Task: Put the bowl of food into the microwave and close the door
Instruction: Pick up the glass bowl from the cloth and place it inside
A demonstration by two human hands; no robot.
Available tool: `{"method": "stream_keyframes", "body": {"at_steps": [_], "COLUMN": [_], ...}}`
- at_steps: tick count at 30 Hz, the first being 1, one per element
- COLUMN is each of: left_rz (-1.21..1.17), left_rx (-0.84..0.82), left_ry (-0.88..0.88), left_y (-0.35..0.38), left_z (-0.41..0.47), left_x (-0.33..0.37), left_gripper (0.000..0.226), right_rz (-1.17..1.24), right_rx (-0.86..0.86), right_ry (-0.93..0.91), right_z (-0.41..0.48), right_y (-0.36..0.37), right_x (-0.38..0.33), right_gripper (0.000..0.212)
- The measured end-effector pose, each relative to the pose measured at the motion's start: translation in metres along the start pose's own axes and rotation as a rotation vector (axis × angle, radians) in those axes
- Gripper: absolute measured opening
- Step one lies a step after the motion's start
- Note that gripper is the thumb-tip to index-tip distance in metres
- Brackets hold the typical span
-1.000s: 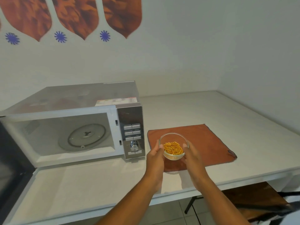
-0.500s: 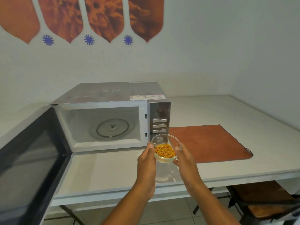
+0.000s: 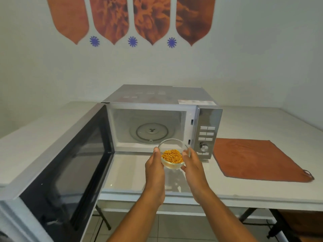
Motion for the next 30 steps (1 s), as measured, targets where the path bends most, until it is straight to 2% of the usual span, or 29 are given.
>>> {"method": "stream_keyframes", "body": {"at_steps": [7,12,22,30], "left_rz": [-0.086,-0.130,-0.111,-0.103], "left_rx": [0.070,0.142,0.130,0.077], "left_ry": [-0.024,-0.008,0.019,0.056], "left_y": [-0.009,-0.012,-0.012,-0.012], "left_z": [0.050,0.097,0.194,0.252], "left_x": [0.019,0.033,0.049,0.054], "left_gripper": [0.061,0.059,0.066,0.070], "right_rz": [-0.019,-0.066,-0.108,-0.195], "right_rx": [-0.053,-0.085,-0.088,-0.080], "right_ry": [0.025,0.033,0.071,0.103], "right_z": [0.046,0.096,0.203,0.269], "right_y": [0.035,0.059,0.095,0.115], "right_x": [-0.004,-0.008,0.010,0.023], "right_gripper": [0.041,0.057,0.045,0.056]}}
Point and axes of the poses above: each hand's wrist, its own z-axis towards the middle knuckle, its own y-axis out of the palm, x = y × z, the point moved 6 cm from there along z, towards the middle knuckle, and after that the axes turned 2 degrees about -y, right-handed, at the moved point
